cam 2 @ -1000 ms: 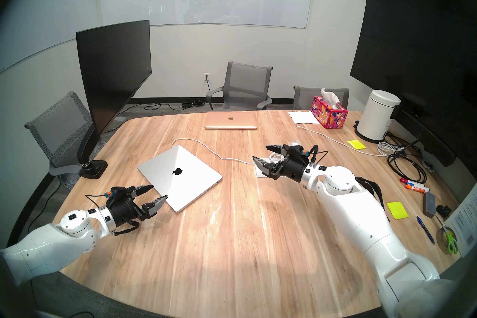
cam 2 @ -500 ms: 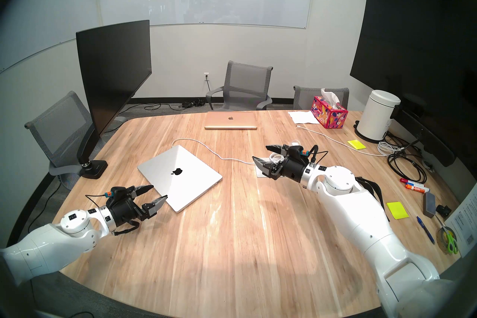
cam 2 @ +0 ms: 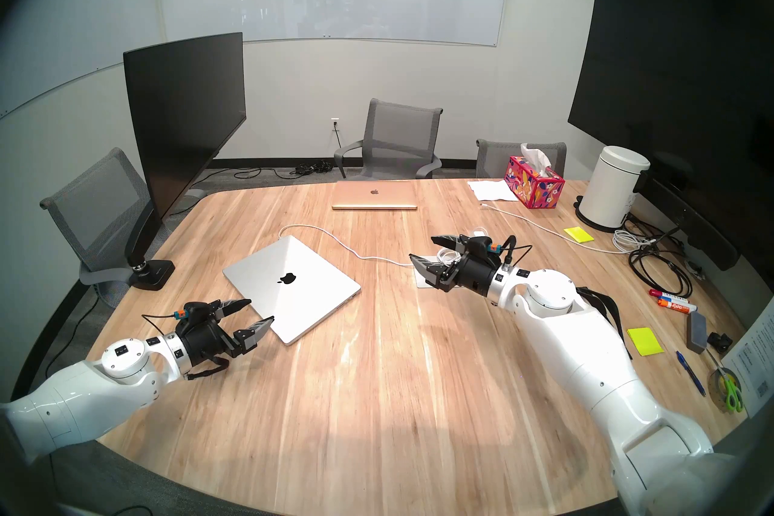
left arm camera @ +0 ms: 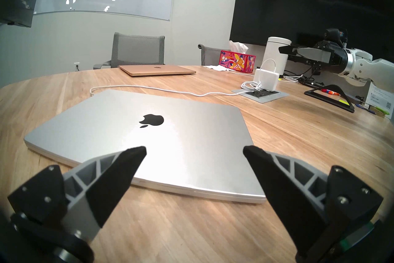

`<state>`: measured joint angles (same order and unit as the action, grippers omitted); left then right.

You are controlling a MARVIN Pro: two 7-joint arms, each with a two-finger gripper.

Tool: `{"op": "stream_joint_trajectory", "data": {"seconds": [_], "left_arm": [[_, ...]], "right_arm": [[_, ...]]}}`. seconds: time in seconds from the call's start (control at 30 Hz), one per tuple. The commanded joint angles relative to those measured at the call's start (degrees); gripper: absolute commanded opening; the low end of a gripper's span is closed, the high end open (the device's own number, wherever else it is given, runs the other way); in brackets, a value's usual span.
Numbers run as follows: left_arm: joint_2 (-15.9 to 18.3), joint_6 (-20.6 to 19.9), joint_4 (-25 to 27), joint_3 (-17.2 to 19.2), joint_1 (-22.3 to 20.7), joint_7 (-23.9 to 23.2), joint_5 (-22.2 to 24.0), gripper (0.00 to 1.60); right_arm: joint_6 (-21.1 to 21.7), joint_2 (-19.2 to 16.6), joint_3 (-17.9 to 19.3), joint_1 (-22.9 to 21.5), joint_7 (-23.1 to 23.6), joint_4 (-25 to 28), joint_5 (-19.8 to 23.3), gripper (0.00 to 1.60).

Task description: Unplug the charging cable from the port of the MacBook and lay it on the desk

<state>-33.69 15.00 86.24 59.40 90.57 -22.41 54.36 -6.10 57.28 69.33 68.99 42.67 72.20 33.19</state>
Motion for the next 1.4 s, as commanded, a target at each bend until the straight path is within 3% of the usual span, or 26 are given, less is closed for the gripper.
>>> {"op": "stream_joint_trajectory", "data": {"seconds": [0.0, 0.3, 1.37], "left_arm": [[-0.55, -1.18, -0.27, 0.70, -2.30, -0.44, 0.66, 1.60], [-1.77, -4.51, -2.52, 1.52, -5.91, -0.48, 1.33, 1.60], [-8.80, -13.74, -13.95, 1.29, -21.89, -3.19, -3.99, 1.60]], "right_arm": [[-0.01, -0.09, 0.35, -0.66, 0.11, 0.67, 0.18, 1.60], [-0.03, -0.07, 0.35, -0.67, 0.11, 0.64, 0.16, 1.60], [-0.06, -0.03, 0.38, -0.67, 0.12, 0.60, 0.10, 1.60]]}}
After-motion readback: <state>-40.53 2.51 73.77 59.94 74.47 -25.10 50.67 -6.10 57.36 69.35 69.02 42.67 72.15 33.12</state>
